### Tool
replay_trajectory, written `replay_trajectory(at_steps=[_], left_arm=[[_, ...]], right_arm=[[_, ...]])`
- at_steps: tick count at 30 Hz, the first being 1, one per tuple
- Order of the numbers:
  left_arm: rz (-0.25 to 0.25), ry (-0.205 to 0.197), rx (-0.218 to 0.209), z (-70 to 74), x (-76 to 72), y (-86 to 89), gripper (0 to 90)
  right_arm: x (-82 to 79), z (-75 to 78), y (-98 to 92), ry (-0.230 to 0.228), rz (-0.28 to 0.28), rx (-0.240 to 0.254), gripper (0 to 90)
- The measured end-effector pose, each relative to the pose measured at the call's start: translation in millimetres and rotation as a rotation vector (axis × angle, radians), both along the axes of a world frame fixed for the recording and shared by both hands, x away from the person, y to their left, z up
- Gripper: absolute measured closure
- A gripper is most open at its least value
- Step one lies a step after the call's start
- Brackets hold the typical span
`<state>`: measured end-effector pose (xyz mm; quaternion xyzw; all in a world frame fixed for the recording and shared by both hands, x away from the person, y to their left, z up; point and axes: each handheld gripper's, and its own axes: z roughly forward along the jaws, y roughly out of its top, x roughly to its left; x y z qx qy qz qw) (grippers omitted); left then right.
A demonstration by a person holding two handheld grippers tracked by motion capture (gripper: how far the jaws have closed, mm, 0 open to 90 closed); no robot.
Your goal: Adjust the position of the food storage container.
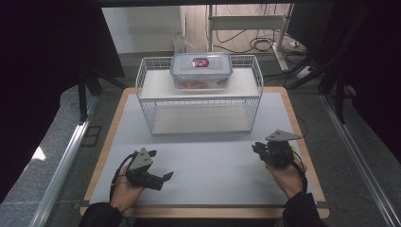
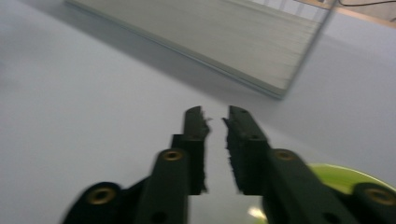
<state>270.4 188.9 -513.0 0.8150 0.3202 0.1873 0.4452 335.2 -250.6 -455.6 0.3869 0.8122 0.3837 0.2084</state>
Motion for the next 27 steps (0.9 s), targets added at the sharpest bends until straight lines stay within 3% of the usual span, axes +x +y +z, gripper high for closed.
replay_trajectory(at_steps=[1,2,11,18,23,27], left_arm=[[0.001,0.000,0.002,-0.1,0.0,-0.2,0.6],[0.000,0.000,0.003,-0.2,0.1,-0.2,0.6],[-0.004,-0.003,0.018,-1.2,-0.3,-2.0,0.7],[-0.003,0.007,0.018,-0.8,-0.2,-1.6,1.1],[-0.001,0.007,0.020,-0.5,-0.2,-1.7,1.1],[0.000,0.009,0.022,-0.5,-0.1,-1.7,1.2]], right_arm=[[2.5,1.2,-11.9,0.003,-0.042,-0.010,90.0],[2.5,1.2,-11.9,0.003,-0.042,-0.010,90.0],[7.1,5.9,-68.4,0.010,-0.233,0.036,90.0],[4.0,1.7,-99.8,0.006,-0.362,0.002,90.0],[2.4,-3.0,-109.5,0.026,-0.395,-0.005,90.0],[1.8,-15.6,-118.0,0.089,-0.408,-0.015,90.0]])
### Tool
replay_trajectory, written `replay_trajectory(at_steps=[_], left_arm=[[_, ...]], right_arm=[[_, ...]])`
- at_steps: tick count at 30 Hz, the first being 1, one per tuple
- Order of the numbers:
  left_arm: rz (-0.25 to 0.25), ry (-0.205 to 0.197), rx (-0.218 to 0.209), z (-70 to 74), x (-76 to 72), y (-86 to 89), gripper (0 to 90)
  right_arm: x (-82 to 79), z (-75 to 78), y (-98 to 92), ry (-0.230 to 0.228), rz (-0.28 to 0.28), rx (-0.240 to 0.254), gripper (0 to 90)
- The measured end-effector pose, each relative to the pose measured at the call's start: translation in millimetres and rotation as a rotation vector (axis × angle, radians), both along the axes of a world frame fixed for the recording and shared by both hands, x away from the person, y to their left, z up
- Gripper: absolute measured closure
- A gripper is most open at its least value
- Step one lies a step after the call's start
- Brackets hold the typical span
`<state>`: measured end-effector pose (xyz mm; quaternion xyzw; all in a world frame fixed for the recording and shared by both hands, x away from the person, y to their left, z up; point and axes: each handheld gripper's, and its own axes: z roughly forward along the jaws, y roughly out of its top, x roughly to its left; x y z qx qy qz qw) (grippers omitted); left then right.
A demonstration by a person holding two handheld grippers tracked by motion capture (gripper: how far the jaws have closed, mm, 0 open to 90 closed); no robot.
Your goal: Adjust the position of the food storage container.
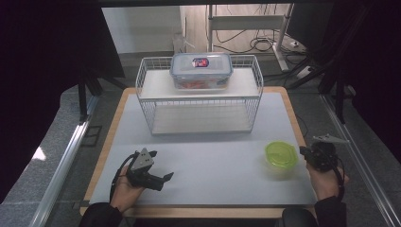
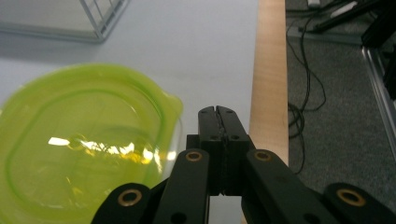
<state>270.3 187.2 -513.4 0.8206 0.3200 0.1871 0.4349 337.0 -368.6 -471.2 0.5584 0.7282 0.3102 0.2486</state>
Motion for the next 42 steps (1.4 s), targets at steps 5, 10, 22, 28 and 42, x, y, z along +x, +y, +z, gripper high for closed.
replay_trajectory(at_steps=[5,10,22,28,42], left_arm=[[-0.001,0.002,0.005,-0.6,0.2,-0.5,1.2],[0.000,0.004,0.008,-1.0,0.6,-0.7,1.2],[-0.005,0.010,0.027,-2.3,1.1,-2.2,1.2],[-0.007,0.014,0.032,-3.0,1.6,-2.8,1.2],[-0.008,0.015,0.048,-4.1,2.1,-4.6,1.3]], right_arm=[[1.9,-10.2,-3.1,0.053,0.008,0.004,90.0],[6.5,-21.4,-2.9,0.112,0.028,0.036,90.0],[10.9,-30.7,6.5,0.173,0.092,0.089,90.0],[13.7,-33.3,15.5,0.184,0.130,0.114,90.0],[28.4,-35.5,42.1,0.178,0.205,0.133,90.0]])
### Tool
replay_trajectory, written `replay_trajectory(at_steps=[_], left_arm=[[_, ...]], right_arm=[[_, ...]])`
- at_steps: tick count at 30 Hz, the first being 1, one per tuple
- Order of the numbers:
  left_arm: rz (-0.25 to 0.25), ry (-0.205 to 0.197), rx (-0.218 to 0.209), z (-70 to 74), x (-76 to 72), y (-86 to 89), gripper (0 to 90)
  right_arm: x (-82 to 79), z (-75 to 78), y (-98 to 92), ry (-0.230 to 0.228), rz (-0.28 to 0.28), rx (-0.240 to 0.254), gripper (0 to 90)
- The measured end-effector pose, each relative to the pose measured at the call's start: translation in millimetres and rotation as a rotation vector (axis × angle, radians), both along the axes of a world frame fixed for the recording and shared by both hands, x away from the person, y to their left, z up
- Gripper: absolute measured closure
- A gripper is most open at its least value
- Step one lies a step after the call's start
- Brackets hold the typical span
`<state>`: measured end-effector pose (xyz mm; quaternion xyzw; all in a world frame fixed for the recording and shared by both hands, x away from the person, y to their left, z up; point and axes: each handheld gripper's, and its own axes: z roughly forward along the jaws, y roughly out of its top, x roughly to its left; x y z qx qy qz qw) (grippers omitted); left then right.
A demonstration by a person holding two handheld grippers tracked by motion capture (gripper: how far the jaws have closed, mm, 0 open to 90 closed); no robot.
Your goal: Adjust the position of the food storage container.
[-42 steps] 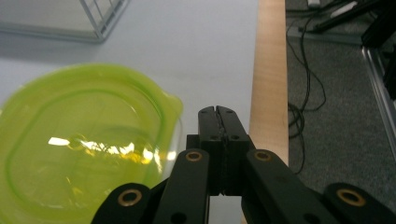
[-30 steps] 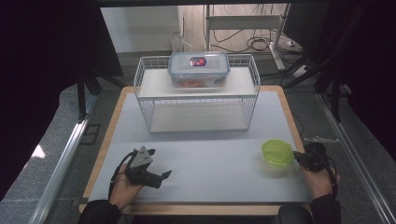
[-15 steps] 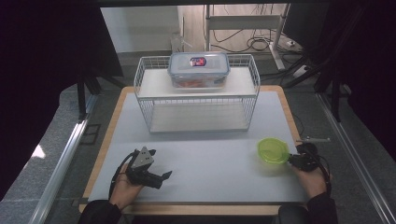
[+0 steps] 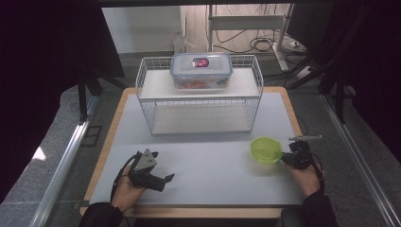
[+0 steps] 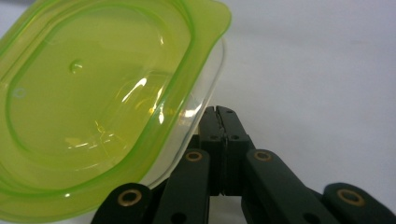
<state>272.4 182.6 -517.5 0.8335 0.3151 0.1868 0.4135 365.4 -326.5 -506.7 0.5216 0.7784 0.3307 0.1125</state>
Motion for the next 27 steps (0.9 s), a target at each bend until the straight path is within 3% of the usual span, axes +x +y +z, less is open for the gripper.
replay_trajectory(at_steps=[14,27], left_arm=[[0.002,0.001,0.005,-0.2,0.2,0.0,1.3],[0.000,0.000,0.006,0.3,-0.2,0.6,1.3]], right_arm=[[18.1,-4.8,38.8,0.009,0.108,0.043,90.0],[24.1,-8.7,97.5,0.046,0.229,0.086,90.0]])
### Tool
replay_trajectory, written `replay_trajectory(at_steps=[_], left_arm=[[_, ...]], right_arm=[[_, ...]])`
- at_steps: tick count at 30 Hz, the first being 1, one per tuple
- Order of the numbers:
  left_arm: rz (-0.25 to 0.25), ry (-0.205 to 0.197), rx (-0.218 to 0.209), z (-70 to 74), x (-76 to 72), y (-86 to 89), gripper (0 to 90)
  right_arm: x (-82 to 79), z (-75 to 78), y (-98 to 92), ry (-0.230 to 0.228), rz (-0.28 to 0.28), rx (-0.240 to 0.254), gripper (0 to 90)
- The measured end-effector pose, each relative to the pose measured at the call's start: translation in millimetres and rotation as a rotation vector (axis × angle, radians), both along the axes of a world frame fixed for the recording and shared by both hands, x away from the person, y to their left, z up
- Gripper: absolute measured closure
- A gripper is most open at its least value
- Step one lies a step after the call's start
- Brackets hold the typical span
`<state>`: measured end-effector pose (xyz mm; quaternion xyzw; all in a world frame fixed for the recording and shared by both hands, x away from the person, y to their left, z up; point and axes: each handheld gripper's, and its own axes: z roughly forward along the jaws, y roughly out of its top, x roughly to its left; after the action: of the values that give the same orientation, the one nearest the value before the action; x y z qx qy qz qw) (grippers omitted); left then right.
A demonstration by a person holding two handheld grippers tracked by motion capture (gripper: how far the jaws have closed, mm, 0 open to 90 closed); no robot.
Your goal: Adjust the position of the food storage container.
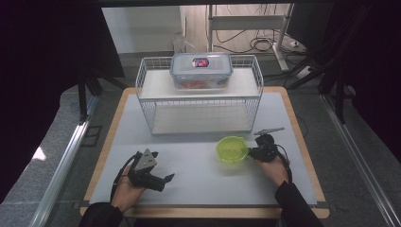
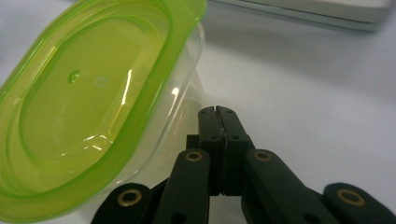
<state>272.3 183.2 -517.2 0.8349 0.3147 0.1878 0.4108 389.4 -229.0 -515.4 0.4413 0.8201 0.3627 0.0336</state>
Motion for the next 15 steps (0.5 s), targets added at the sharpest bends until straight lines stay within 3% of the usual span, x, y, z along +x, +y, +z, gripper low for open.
replay_trajectory(at_steps=[15], left_arm=[[-0.002,0.000,0.002,0.2,-0.2,-0.2,1.3]], right_arm=[[-11.9,-5.5,58.5,0.024,0.118,-0.010,90.0]])
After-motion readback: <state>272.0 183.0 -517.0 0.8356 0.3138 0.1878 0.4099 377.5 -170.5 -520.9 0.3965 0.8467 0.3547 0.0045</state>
